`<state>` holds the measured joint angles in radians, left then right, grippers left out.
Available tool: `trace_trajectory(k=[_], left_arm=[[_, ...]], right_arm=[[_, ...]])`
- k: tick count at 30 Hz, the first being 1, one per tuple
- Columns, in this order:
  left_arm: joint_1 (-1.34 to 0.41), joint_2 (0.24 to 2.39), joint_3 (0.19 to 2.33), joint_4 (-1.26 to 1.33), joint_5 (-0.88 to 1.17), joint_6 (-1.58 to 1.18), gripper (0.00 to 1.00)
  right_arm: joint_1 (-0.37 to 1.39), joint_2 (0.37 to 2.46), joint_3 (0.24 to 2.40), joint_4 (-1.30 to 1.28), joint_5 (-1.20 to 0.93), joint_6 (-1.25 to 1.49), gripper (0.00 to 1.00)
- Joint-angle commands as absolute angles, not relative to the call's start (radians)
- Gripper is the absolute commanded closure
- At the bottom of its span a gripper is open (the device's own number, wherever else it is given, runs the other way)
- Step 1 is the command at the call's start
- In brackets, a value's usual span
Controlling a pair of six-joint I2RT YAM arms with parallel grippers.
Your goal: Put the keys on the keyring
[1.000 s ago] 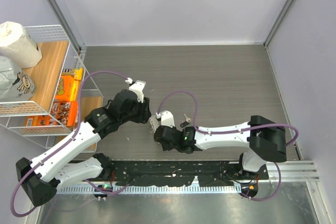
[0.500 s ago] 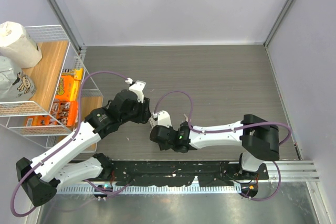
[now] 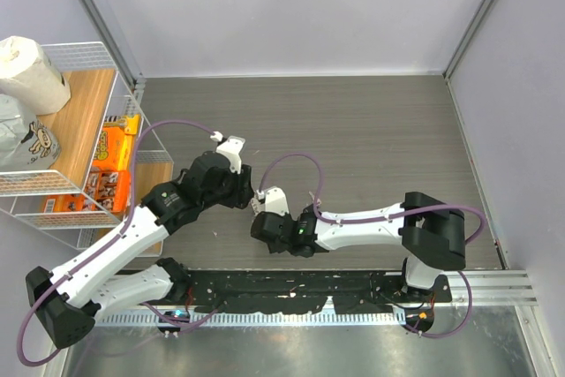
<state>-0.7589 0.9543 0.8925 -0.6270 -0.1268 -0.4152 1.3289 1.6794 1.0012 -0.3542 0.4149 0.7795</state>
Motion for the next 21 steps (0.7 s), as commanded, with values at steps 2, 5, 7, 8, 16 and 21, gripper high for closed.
trace_trajectory(k=[2,5,7,8,16,21], left_arm=[[-0.756,0.930,0.890,-0.609,-0.120,-0.408,0.52],[-0.756,0.931,0.891,-0.609,-0.120,-0.408,0.51],[-0.756,0.933,0.893,-0.607,-0.123,-0.407,0.51],[-0.756,0.933,0.890,-0.609,-0.120,-0.407,0.51],[-0.756,0.936,0.888,-0.607,-0.121,-0.405,0.51],[-0.756,0.933,0.887,-0.606,-0.123,-0.405,0.51]], right_arm=[[1.336,1.694,1.046,-0.359,0.453,0.811,0.64],[1.336,1.698,1.049,-0.360,0.457,0.810,0.64],[1.336,1.701,1.054,-0.360,0.460,0.811,0.64],[1.336,1.703,1.055,-0.362,0.459,0.810,0.64],[1.338,1.729,1.074,-0.365,0.457,0.813,0.64],[1.336,1.733,1.078,-0.387,0.472,0.827,0.64]])
